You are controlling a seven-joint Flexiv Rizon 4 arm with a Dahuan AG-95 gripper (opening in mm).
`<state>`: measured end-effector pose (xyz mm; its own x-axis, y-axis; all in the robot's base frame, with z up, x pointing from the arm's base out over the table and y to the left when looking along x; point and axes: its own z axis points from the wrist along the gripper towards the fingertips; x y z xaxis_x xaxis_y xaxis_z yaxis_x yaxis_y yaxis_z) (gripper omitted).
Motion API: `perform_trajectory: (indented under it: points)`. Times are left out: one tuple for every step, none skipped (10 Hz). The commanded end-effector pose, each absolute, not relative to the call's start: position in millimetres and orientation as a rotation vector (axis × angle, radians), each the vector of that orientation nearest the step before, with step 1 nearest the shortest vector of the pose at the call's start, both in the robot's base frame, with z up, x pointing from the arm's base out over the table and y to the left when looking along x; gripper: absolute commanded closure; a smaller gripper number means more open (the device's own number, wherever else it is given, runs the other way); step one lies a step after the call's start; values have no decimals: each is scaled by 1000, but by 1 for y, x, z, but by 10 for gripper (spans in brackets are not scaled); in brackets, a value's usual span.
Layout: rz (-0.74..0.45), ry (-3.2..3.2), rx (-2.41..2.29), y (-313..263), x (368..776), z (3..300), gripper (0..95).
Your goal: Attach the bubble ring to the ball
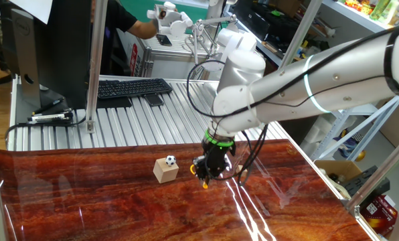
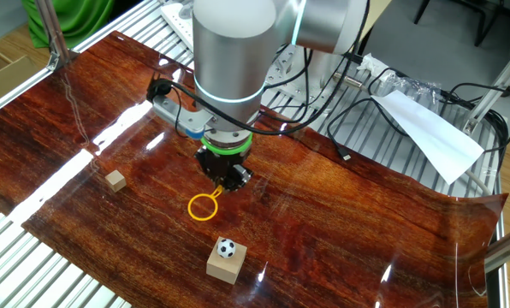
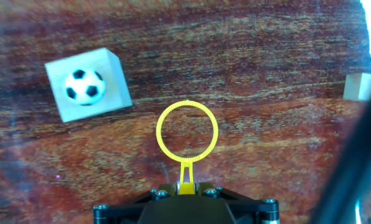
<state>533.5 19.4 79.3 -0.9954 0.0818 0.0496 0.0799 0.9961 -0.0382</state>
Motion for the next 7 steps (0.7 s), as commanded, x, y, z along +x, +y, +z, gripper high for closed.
perform_trajectory:
  points:
    - [54, -3081, -145, 25, 535, 87, 950]
    - [54, -3080, -152, 27, 536, 89, 950]
    - [51, -3075, -174, 31, 537, 94, 950]
    - [39, -3074, -198, 35, 538, 96, 950]
    - [37, -3073, -216, 39, 539, 97, 950]
    - [45, -3069, -233, 45, 540, 99, 950]
    - [42, -3065, -248, 48, 541, 101, 950]
